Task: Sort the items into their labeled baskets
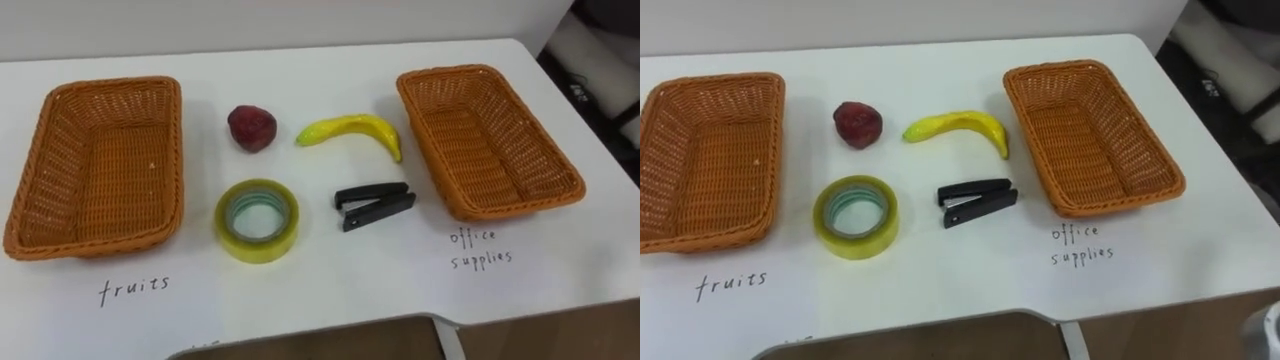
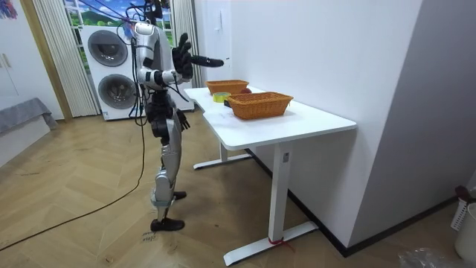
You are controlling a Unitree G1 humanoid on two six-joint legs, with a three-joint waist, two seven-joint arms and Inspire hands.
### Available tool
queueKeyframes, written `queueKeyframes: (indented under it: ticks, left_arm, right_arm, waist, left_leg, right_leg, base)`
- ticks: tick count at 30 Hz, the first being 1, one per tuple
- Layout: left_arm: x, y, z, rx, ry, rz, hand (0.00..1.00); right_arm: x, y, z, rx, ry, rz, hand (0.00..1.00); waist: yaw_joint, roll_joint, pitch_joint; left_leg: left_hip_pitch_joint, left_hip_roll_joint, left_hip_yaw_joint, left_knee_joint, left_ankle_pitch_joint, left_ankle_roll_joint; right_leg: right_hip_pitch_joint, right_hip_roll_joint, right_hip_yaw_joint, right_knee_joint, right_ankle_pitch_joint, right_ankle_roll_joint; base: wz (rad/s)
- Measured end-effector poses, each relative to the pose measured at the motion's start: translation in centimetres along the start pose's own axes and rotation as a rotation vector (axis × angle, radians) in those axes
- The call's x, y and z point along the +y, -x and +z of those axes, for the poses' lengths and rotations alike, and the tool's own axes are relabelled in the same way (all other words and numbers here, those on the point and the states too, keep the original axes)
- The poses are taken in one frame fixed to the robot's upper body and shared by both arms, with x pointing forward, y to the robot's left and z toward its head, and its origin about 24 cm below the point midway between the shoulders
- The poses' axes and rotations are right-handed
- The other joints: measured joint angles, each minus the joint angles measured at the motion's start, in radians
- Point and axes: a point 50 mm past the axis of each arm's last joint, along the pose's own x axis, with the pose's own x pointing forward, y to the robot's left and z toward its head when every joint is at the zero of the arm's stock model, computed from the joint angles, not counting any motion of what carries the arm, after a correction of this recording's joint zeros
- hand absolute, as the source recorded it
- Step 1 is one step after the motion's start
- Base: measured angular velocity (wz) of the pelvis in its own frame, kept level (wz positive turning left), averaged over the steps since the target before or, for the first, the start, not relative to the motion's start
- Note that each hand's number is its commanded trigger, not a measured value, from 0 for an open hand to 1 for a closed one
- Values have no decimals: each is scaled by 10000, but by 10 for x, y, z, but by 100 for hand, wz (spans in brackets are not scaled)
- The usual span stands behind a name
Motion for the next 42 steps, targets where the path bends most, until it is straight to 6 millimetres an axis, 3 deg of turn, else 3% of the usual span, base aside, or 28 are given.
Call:
queueKeyframes:
  ticks: [7,16,22,27,35,38,42]
  left_arm:
    - [-3,1,-8,325,-45,-126,0]
    - [-3,2,-12,428,-90,-133,0]
    - [-3,2,-9,279,-464,-165,0]
    - [-3,2,-10,298,-468,-195,0]
    - [-3,1,-5,47,-530,-260,0]
    - [-2,1,-4,27,-566,-296,0]
    - [-1,0,-2,-91,-813,-402,0]
  right_arm:
    - [18,3,56,-2200,-1534,1242,0]
    - [50,21,102,-3870,-2888,3615,0]
    - [69,33,116,-4555,-2856,5375,0]
    - [80,41,122,-5071,-2534,6662,0]
    - [97,58,111,-4877,-1608,9099,0]
    - [105,64,100,-4635,-893,10319,0]
    - [109,69,97,-4687,-399,11453,0]
  waist:
    - [170,-22,-33]
    - [431,-239,-66]
    - [555,-373,5]
    - [585,-379,7]
    - [836,-389,9]
    - [937,-493,33]
    - [1040,-582,-1]
  left_leg:
    - [8,5,-4,-4,4,2]
    - [103,17,20,-29,6,1]
    - [83,14,-96,18,5,1]
    - [67,14,-195,21,5,-1]
    - [105,13,-226,62,6,-2]
    - [81,13,-230,82,8,-2]
    - [-1,12,-287,98,8,-3]
  right_leg:
    - [22,2,-27,16,1,-1]
    - [74,14,17,17,8,-8]
    - [144,11,-103,-3,8,-8]
    - [185,9,-256,-3,8,-8]
    - [232,7,-312,0,8,-8]
    - [225,3,-322,-2,8,-9]
    - [201,-12,-545,-2,11,-13]
  base:
    - [0]
    - [-1]
    - [6]
    - [7]
    - [1]
    - [0]
    - [5]
